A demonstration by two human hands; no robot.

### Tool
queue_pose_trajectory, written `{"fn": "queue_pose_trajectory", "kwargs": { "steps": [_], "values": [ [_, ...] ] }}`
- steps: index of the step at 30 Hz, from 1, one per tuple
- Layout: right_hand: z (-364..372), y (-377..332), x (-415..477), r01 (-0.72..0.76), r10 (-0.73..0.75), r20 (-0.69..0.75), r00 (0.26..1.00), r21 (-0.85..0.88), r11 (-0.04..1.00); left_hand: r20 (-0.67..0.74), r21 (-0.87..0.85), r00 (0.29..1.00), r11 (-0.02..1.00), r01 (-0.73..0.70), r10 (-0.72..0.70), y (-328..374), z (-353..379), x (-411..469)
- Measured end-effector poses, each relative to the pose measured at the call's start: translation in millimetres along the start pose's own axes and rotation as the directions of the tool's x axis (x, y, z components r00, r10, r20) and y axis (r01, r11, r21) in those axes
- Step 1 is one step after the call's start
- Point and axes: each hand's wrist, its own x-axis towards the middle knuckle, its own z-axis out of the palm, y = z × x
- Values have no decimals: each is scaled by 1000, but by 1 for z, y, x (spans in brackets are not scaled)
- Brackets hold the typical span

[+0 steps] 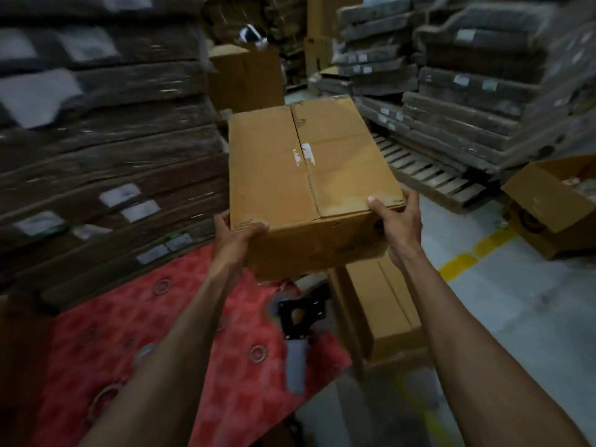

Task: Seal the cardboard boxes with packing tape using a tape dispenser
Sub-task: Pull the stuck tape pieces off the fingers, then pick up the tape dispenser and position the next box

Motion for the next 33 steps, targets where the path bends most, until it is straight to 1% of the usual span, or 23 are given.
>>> {"fn": "queue_pose_trajectory", "kwargs": {
  "steps": [5,7,10,13,16,18,22,25,28,30,32,33],
  "values": [
    [86,-23,-128,47,-50,114,992,26,999,-116,25,993,1000,4,-2,18,-168,-58],
    [117,-23,-176,36,-38,169,985,15,999,-174,45,985,999,-1,9,15,-229,-86],
    [153,-16,-239,33,-32,214,976,0,999,-224,24,974,1000,18,-12,0,-300,-124],
    [174,-7,-287,15,-6,262,965,-33,999,-281,31,959,999,44,-34,-22,-346,-155],
    [180,11,-315,-22,38,313,949,-55,998,-294,14,952,996,92,-84,-48,-371,-174],
    [179,25,-328,-53,77,320,944,-84,995,-280,4,951,990,139,-133,-69,-381,-182],
    [175,56,-337,-72,119,305,945,-161,984,-269,0,939,975,221,-212,-105,-384,-190],
    [170,73,-344,-92,144,358,923,-159,983,-296,15,915,956,293,-275,-136,-383,-194],
    [164,84,-346,-85,141,392,909,-155,984,-330,90,909,950,298,-254,-148,-378,-200],
    [159,88,-338,-107,170,399,901,-176,979,-357,167,912,946,277,-203,-142,-371,-197],
    [151,96,-326,-156,230,359,904,-224,962,-365,260,922,936,236,-131,-136,-370,-185],
    [146,100,-320,-166,252,318,914,-276,947,-346,333,934,919,213,-91,-132,-369,-178]
  ]
}}
